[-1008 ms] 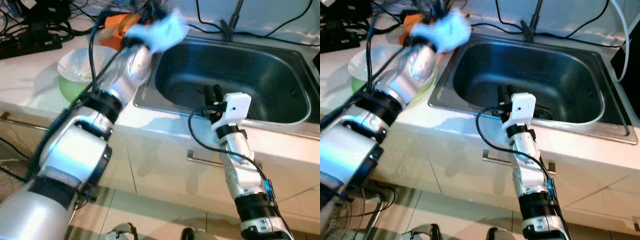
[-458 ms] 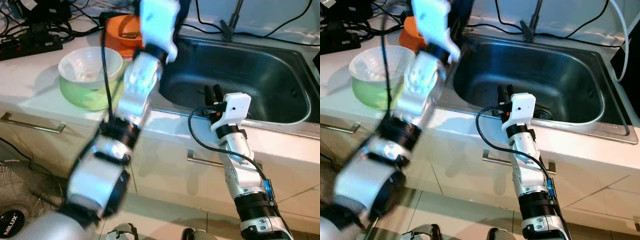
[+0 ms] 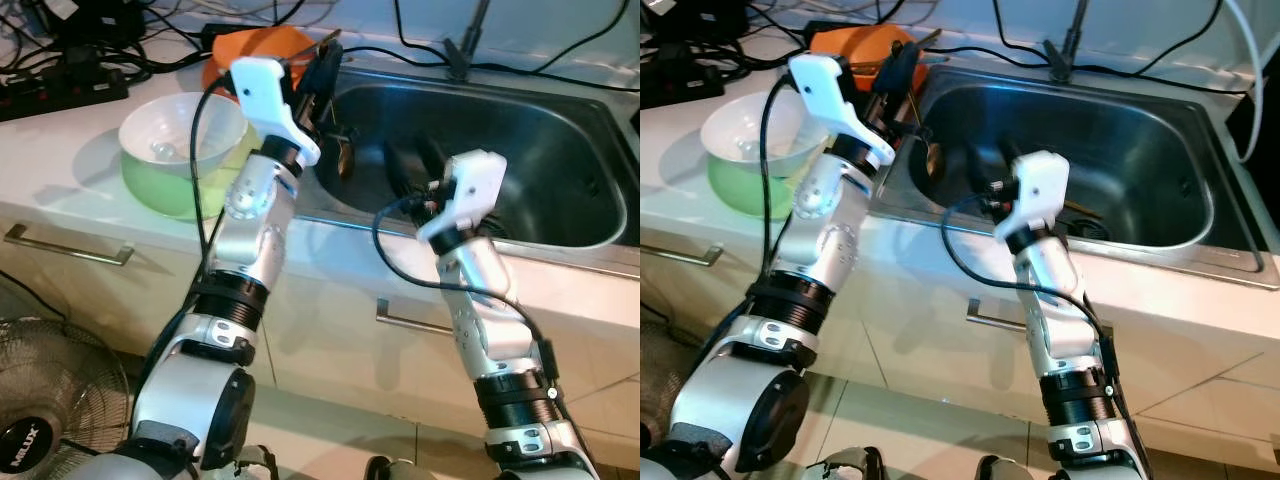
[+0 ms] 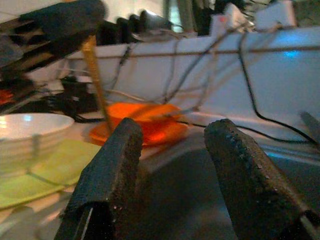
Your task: Kitchen organization
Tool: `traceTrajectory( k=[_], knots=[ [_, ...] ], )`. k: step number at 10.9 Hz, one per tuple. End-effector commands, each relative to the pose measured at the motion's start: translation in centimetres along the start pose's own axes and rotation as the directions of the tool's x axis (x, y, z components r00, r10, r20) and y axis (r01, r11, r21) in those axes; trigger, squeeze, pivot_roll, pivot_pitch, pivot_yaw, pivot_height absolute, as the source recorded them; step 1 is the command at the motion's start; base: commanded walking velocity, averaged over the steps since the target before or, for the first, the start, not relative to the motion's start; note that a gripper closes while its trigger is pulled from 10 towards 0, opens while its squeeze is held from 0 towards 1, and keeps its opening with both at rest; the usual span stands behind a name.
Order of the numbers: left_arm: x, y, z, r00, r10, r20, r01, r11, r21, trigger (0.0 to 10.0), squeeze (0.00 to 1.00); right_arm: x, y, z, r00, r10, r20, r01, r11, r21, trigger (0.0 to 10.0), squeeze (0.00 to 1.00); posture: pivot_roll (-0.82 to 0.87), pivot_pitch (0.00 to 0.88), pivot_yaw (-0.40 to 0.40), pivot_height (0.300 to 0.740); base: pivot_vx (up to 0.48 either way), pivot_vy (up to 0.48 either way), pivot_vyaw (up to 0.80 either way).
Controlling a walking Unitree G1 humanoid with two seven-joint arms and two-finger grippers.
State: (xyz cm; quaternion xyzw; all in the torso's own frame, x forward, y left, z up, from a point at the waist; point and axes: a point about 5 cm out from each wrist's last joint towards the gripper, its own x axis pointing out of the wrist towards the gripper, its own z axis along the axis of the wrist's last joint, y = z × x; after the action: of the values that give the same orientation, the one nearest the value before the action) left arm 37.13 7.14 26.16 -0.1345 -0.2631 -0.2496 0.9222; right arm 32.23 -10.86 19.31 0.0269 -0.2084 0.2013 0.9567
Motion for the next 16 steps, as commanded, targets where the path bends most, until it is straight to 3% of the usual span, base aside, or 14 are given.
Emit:
traceTrajectory(
  k=[1, 2, 3, 5, 7, 13, 16],
  knots=[
    [0.2, -0.2, 0.4, 1.000, -0.017, 0.008, 0.017, 1.000, -0.014, 10.0, 0.00, 0.2, 0.3, 0.5, 0.999, 0.036, 0.007, -0.036, 0.999, 0.005, 10.0, 1.00, 0.03, 0.080, 0.020, 0.740, 0.000, 0.000, 0.00],
    [0.2, -0.2, 0.4, 1.000, -0.020, 0.005, 0.020, 1.000, -0.022, 10.0, 0.00, 0.2, 0.6, 0.6, 0.998, 0.065, 0.003, -0.065, 0.998, 0.000, 10.0, 1.00, 0.03, 0.085, 0.024, 0.740, 0.000, 0.000, 0.00],
    [0.2, -0.2, 0.5, 1.000, -0.024, 0.002, 0.024, 0.999, -0.042, 10.0, 0.00, -0.1, 1.3, 0.5, 0.990, 0.136, -0.018, -0.137, 0.991, -0.007, 10.0, 0.00, 0.03, 0.088, 0.026, 0.740, 0.000, 0.000, 0.00],
    [0.2, -0.5, 0.3, 0.998, -0.059, -0.016, 0.057, 0.992, -0.112, 10.0, 0.00, -0.1, 1.8, 0.3, 0.988, 0.152, -0.027, -0.152, 0.988, -0.027, 10.0, 0.00, 0.03, 0.095, 0.031, 0.740, 0.000, 0.000, 0.00],
    [0.2, -1.1, 0.1, 0.994, -0.101, -0.036, 0.096, 0.988, -0.120, 10.0, 0.00, -0.2, 2.7, -0.1, 0.983, 0.177, -0.039, -0.179, 0.983, -0.036, 10.0, 0.00, 0.04, 0.099, 0.036, 0.740, 0.000, 0.000, 0.00],
    [-0.2, -2.7, -0.3, 0.974, -0.212, -0.081, 0.194, 0.963, -0.189, 10.0, 0.00, 0.5, 2.6, -0.4, 0.997, 0.063, -0.046, -0.067, 0.993, -0.101, 10.0, 0.00, 0.05, 0.103, 0.041, 0.740, 0.000, 0.000, 0.00],
    [-0.4, -3.0, -0.4, 0.968, -0.236, -0.087, 0.215, 0.955, -0.204, 10.0, 0.00, 0.9, 2.6, -0.7, 0.997, 0.056, -0.055, -0.062, 0.992, -0.109, 10.0, 0.00, 0.05, 0.101, 0.042, 0.740, 0.000, 0.000, 0.00]
  ],
)
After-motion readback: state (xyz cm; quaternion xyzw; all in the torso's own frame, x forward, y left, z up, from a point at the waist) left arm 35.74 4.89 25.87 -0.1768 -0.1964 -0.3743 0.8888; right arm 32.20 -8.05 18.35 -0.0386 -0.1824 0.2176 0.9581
